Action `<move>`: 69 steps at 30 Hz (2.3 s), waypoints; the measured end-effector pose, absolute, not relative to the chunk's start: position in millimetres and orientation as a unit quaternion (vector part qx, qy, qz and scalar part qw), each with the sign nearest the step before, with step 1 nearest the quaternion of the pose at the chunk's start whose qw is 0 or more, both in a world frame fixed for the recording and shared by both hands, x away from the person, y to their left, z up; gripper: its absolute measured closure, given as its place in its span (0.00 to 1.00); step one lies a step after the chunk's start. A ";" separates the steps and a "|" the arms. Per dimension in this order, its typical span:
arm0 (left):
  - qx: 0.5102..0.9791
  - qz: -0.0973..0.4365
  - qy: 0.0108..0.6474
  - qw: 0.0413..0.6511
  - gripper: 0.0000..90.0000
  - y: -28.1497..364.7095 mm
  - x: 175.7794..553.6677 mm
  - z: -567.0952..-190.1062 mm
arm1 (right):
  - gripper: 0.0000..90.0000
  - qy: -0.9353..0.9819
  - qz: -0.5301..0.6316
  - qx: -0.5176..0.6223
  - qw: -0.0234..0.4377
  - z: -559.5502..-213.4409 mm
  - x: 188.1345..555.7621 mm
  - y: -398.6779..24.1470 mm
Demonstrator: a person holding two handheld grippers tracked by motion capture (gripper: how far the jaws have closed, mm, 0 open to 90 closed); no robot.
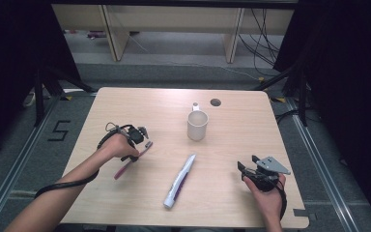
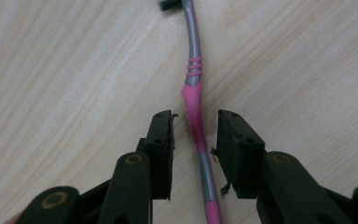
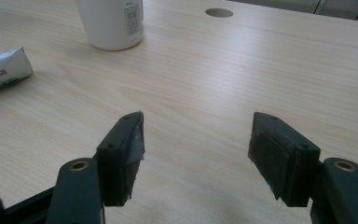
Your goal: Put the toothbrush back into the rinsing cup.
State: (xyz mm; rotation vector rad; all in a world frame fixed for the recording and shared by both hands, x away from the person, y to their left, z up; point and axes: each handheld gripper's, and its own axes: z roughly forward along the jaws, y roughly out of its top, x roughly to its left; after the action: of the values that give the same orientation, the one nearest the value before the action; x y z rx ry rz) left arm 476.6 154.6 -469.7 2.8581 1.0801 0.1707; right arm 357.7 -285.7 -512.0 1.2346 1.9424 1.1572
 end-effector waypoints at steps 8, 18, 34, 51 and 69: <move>0.931 0.052 0.361 0.033 0.76 153.1 479.3 -475.4 | 0.40 0.722 0.431 0.463 0.281 -511.9 357.0 -285.0; 0.934 0.055 0.351 0.031 0.80 150.2 481.5 -478.3 | 0.40 0.725 0.432 0.459 0.279 -512.0 357.8 -285.8; 0.934 0.051 0.352 0.026 0.90 148.3 480.9 -478.6 | 0.40 0.725 0.432 0.458 0.279 -512.1 357.7 -285.8; 0.934 0.077 0.336 0.092 0.91 155.4 474.1 -459.5 | 0.40 0.725 0.432 0.458 0.280 -512.1 357.7 -285.7; 0.891 0.138 0.341 0.265 0.91 168.0 459.1 -435.1 | 0.40 0.719 0.438 0.463 0.276 -512.9 357.3 -283.7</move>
State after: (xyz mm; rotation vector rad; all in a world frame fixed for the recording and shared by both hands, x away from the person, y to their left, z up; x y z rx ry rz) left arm 459.1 168.0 -435.1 2.4088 0.9209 0.3741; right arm 357.3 -283.7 -512.9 1.2440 1.9325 1.1776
